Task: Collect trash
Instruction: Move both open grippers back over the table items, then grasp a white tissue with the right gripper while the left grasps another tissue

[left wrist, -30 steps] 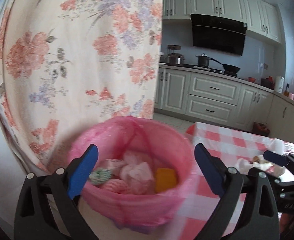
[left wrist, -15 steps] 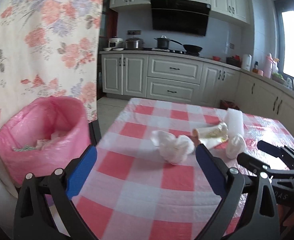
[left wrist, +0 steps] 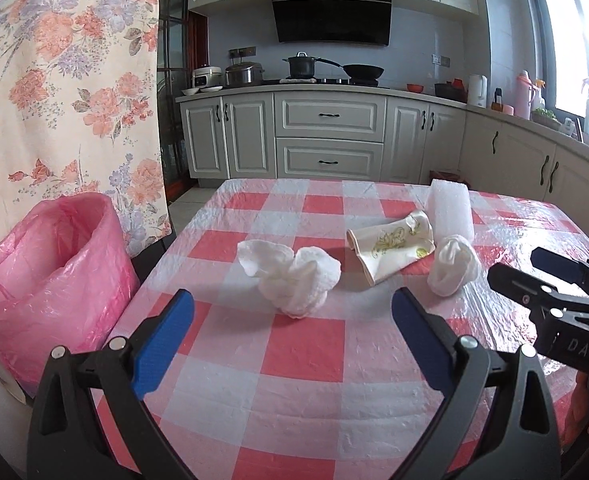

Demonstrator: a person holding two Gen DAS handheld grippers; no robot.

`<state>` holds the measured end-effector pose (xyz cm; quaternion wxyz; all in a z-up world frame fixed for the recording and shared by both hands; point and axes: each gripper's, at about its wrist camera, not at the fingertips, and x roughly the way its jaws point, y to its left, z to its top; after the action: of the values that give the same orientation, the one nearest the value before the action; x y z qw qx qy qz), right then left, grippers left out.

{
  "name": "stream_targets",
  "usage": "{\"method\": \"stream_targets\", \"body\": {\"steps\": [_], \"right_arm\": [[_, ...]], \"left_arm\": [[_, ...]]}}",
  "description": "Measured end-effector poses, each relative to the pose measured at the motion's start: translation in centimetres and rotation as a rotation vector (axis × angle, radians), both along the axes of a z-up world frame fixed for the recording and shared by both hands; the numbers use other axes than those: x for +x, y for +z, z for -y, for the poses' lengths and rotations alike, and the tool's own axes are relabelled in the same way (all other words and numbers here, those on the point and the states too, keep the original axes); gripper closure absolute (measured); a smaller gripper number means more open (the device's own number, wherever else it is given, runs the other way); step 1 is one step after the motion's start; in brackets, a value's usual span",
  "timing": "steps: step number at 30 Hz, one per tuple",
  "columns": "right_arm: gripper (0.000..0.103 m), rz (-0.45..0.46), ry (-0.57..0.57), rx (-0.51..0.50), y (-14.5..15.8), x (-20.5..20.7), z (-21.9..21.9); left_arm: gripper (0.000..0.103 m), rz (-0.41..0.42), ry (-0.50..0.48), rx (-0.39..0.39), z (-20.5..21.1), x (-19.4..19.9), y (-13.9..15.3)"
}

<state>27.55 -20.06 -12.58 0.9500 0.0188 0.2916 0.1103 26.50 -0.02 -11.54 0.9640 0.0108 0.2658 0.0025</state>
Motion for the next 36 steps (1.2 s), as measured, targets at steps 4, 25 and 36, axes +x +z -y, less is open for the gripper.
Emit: {"method": "stream_targets", "body": {"steps": [4, 25, 36], "right_arm": [[0.027, -0.005, -0.011, -0.005, 0.0, 0.2, 0.0], [0.027, -0.111, -0.045, -0.057, -1.3, 2.2, -0.8], [0.027, -0.169, 0.011, -0.084, -2.1, 6.7, -2.9]], "left_arm": [[0.007, 0.004, 0.001, 0.005, 0.0, -0.1, 0.0], [0.007, -0.016, 0.058, 0.009, -0.7, 0.2, -0.2], [0.007, -0.056, 0.092, -0.007, -1.3, 1.0, -0.6]]}}
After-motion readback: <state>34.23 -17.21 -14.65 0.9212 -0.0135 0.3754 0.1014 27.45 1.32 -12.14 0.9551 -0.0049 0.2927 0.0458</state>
